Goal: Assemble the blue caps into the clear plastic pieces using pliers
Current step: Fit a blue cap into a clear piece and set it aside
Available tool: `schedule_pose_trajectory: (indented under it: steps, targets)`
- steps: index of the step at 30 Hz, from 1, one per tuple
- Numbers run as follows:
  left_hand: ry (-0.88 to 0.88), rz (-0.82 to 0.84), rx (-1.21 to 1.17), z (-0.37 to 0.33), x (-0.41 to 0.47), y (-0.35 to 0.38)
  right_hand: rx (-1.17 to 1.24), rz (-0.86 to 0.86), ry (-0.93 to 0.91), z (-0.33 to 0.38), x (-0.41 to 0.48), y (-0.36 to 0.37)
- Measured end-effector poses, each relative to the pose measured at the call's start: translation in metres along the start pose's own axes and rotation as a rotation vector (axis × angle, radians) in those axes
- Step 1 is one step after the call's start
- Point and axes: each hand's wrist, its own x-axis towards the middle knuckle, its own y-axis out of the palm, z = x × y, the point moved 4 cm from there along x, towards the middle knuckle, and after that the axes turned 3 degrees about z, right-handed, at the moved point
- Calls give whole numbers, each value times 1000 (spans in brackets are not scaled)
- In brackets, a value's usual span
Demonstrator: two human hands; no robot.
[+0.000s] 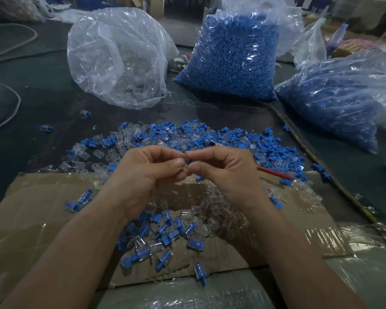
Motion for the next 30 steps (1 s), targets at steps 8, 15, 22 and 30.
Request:
schedule_pose_trajectory:
  steps: [8,15,22,30]
  targets:
    - [-18,-30,97,-3,-2,-2,-74,-20,-81,-2,0,5]
    - [2,-32,187,-5,-5,0,-76,7,-59,-7,-1,2]
    - [7,-74,223,-5,-4,0,-87,78,-51,-6,-1,3]
    - [-44,-59,238,-4,-5,2,-277,30,-171,-5,0,1]
